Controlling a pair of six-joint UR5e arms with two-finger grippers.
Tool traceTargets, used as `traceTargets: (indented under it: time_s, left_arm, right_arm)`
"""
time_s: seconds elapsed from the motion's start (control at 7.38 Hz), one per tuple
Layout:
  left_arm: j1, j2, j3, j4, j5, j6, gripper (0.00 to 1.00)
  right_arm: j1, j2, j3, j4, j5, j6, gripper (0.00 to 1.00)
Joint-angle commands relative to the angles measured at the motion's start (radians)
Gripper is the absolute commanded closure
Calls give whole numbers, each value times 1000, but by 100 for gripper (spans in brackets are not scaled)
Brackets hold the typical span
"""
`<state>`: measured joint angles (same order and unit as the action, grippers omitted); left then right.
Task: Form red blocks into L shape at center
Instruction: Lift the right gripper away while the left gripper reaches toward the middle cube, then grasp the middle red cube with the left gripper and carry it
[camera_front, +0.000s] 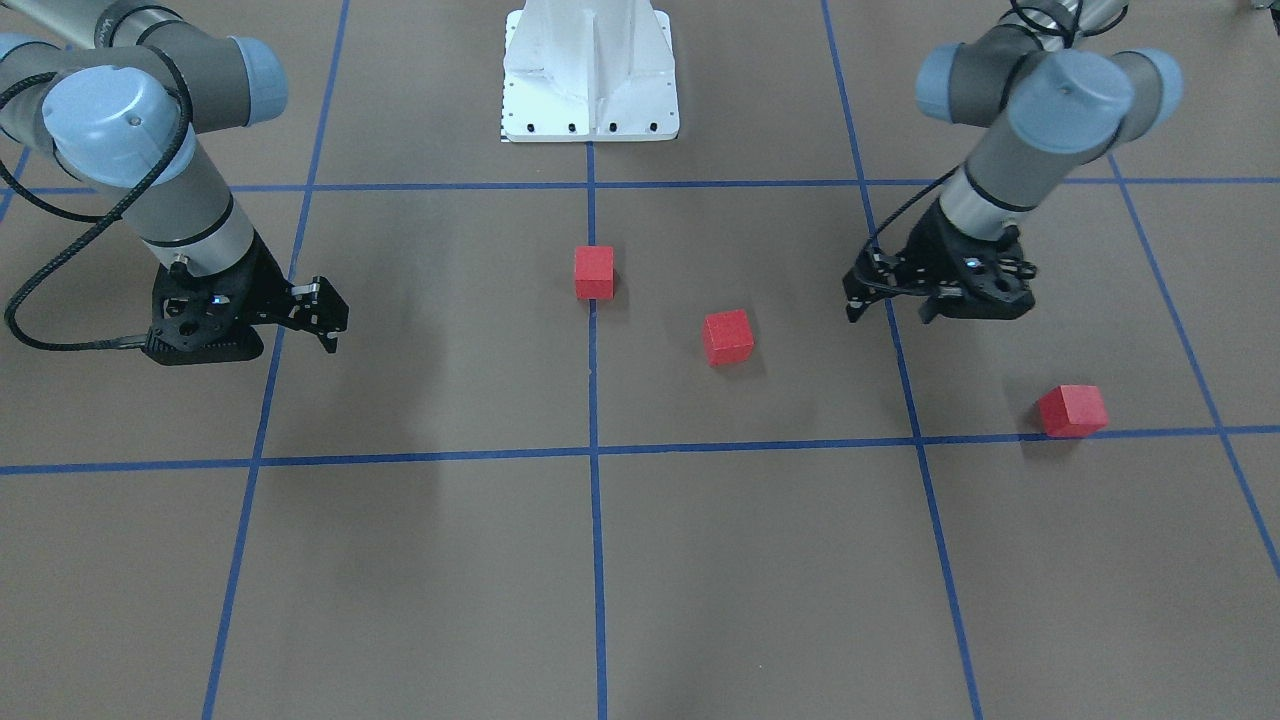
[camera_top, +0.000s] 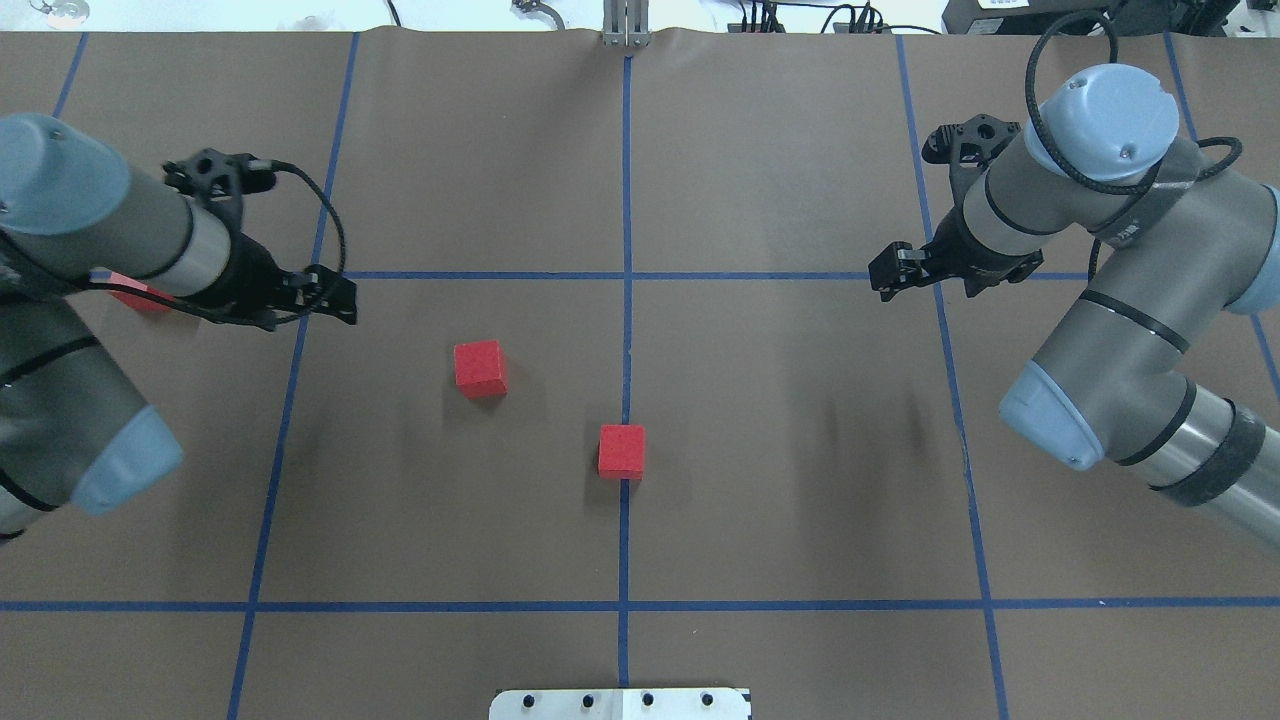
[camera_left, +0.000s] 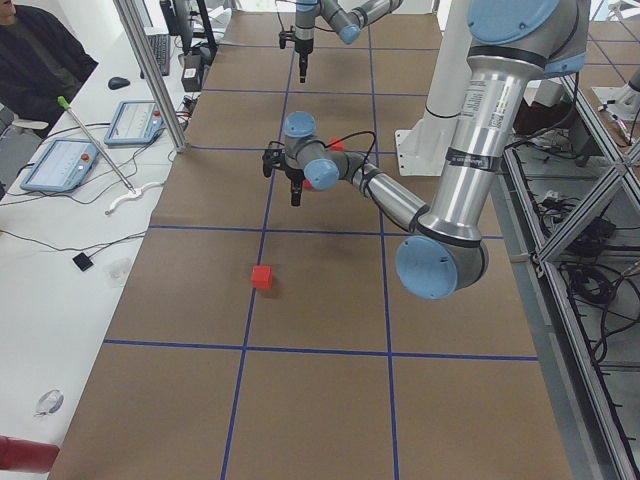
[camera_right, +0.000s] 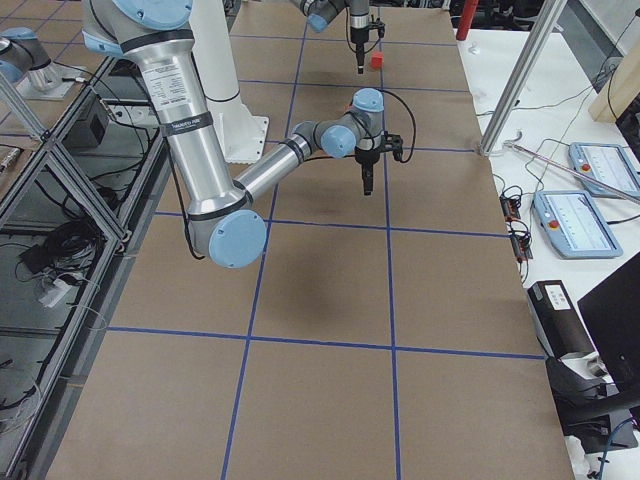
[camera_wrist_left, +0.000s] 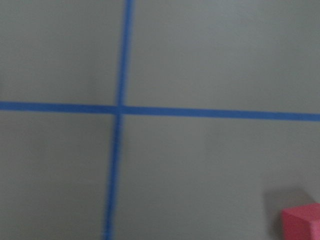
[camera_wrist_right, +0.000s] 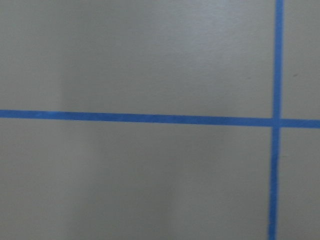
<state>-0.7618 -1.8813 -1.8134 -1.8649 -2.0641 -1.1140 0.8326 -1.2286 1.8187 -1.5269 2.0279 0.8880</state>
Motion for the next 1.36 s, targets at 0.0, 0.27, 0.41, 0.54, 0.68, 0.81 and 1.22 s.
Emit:
traceTargets:
  time_s: [0.0,0.27,0.41,0.54,0.68,0.81,1.22]
  left_arm:
    - [137,-166,20,157,61,-73,0]
    - [200,-218,86,170,137,-79,0]
    - [202,-270,147,171,137,-79,0]
    - [203,-286,182,167,137,-89,0]
    - [203,-283,189,167,139,-86,0]
    - [202,-280,200,167,139,-84,0]
    - [197,-285,227,167,160,-79,1]
  right_arm:
    - [11,-40,-4,36,0,-12,0]
    - [11,-55,-4,47,0,-12,0]
    - [10,-57,-4,47,-1,-12,0]
    - [10,-57,-9,47,0,-12,0]
    - [10,-55,-10,47,-1,-12,0]
    - [10,-55,-10,47,-2,-12,0]
    - [10,-55,-10,47,-2,-12,0]
